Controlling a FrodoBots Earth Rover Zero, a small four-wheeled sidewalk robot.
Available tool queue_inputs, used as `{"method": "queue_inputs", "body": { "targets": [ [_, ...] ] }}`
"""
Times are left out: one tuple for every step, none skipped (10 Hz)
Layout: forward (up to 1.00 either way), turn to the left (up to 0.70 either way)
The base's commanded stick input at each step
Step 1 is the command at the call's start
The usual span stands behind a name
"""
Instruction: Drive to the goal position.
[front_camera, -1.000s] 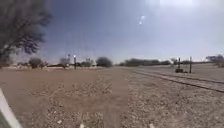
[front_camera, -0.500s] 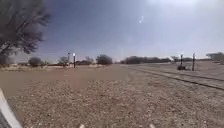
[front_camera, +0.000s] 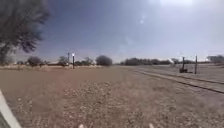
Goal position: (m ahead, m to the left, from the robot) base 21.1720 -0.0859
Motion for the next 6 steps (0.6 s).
{"method": "queue_inputs", "body": {
  "targets": [
    [0.7,0.0],
    [0.7,0.0],
    [0.7,0.0],
    [0.7,0.0],
    [0.7,0.0],
    [0.7,0.0]
  ]
}}
